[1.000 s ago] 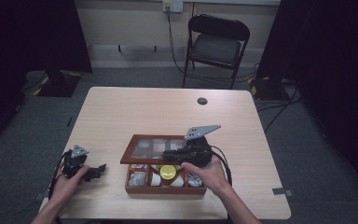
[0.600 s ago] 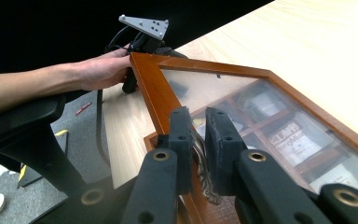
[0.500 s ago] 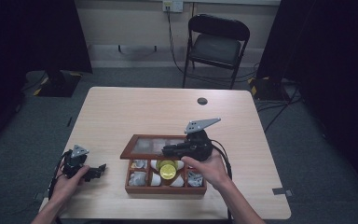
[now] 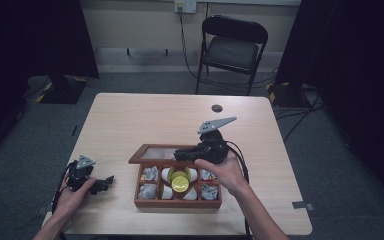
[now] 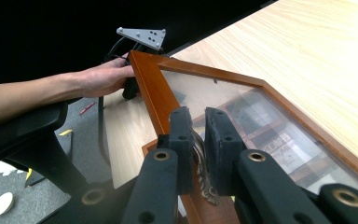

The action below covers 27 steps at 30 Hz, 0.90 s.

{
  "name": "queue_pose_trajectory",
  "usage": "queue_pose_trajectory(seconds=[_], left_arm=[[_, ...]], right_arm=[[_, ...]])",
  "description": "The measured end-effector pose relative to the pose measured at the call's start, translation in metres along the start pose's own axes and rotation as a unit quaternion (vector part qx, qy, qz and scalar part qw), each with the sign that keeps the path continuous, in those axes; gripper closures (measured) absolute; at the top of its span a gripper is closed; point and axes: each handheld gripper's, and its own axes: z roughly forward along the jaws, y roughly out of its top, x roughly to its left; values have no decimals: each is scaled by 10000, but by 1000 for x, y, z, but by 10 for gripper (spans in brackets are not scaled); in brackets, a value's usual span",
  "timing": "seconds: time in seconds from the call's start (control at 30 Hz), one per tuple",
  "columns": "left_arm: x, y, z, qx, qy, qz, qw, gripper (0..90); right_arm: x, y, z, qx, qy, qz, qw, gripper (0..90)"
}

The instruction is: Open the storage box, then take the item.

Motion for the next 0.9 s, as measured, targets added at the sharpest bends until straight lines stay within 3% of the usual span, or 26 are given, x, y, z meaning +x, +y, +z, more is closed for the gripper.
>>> queue_pose_trajectory(seconds=[0.9], left_arm=[[1,1,0,24,-23,77,10000,7]], right_arm=[[-9,16,-3,65,57,148,9999,816]])
